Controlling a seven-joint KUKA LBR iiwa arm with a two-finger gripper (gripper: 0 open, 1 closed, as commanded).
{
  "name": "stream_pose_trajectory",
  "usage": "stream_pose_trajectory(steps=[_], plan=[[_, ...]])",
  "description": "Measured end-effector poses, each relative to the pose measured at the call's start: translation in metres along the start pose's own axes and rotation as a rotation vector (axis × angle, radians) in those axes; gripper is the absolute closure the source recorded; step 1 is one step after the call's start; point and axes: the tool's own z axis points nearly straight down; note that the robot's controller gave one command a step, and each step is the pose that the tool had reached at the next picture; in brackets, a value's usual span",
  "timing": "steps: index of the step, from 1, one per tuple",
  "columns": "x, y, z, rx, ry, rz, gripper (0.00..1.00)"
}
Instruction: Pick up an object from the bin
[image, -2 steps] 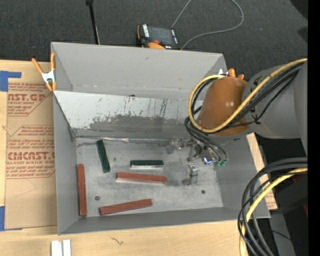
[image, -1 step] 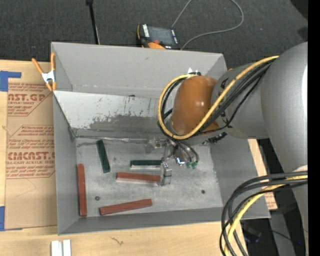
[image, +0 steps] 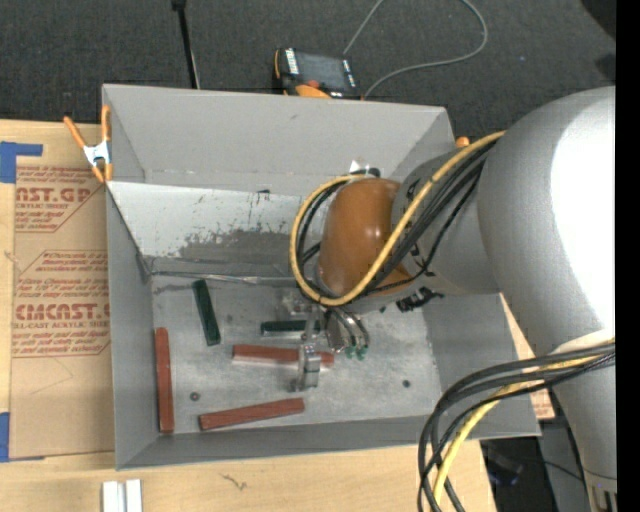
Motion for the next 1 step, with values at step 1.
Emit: stream_pose_trajectory(steps=[1], plan=[[-0.0003, 0.0004, 0.0002, 0.002, -0.003, 0.000, 0.00]])
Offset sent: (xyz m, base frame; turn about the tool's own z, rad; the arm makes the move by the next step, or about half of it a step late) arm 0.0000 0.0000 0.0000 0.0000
